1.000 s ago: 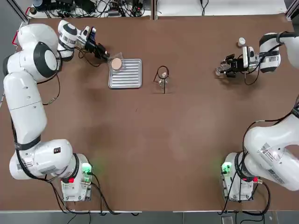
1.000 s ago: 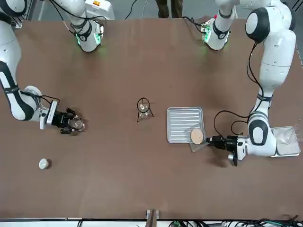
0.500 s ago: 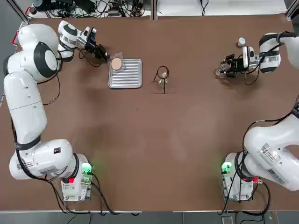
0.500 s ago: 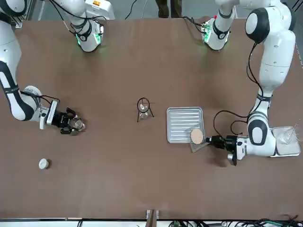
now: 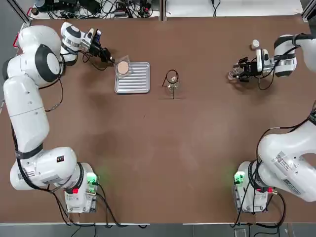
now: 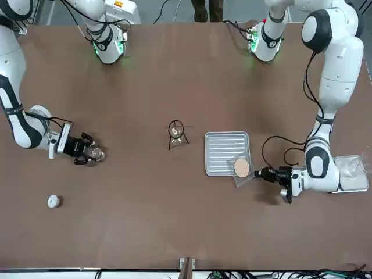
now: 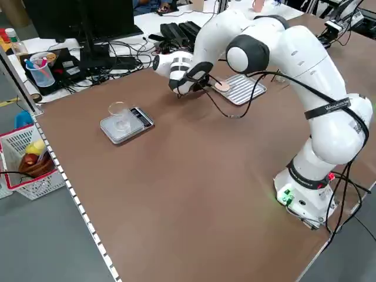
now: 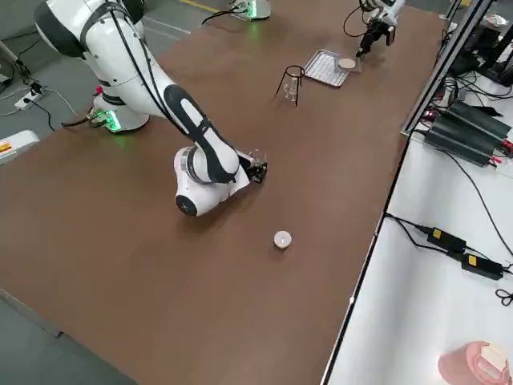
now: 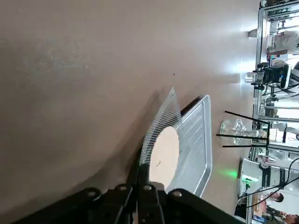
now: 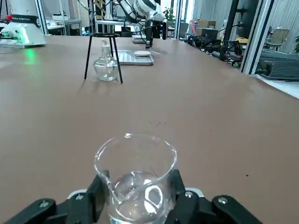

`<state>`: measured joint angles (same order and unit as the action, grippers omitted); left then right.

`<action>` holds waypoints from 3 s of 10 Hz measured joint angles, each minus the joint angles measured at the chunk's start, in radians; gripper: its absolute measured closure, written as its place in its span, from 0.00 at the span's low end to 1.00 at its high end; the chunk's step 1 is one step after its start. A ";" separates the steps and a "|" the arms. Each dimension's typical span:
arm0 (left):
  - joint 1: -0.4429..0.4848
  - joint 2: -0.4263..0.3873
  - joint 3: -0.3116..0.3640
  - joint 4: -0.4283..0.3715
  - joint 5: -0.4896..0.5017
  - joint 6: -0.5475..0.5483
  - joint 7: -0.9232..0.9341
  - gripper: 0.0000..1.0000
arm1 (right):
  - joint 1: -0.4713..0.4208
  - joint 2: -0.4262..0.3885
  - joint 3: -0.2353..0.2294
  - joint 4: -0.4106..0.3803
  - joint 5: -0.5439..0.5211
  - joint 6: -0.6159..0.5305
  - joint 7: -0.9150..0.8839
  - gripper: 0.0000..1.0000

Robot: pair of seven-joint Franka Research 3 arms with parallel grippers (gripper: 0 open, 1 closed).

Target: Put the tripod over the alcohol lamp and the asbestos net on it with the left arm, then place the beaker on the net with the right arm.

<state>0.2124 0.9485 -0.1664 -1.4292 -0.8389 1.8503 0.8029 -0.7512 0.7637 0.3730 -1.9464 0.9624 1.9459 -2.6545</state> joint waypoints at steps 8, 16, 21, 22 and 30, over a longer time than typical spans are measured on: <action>0.124 -0.028 -0.182 0.012 -0.286 -0.070 0.000 0.98 | 0.000 0.000 0.000 0.000 0.000 0.001 0.000 0.41; 0.040 -0.029 -0.381 -0.100 -0.359 0.083 0.000 0.98 | 0.001 0.000 0.003 0.000 0.000 0.001 0.000 0.41; -0.072 -0.031 -0.546 -0.150 -0.482 0.381 -0.001 0.98 | 0.003 0.000 0.004 0.001 0.000 0.001 0.000 0.41; -0.068 -0.034 -0.568 -0.184 -0.482 0.403 0.005 0.98 | 0.006 0.000 0.005 0.001 0.000 0.001 0.000 0.41; 0.078 -0.064 -0.684 -0.456 -0.500 0.448 0.195 0.98 | 0.007 0.000 0.005 0.001 0.000 0.001 0.010 0.41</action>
<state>0.2905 0.8844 -0.8501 -1.8854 -1.3384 2.2984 0.9976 -0.7438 0.7637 0.3781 -1.9451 0.9623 1.9465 -2.6445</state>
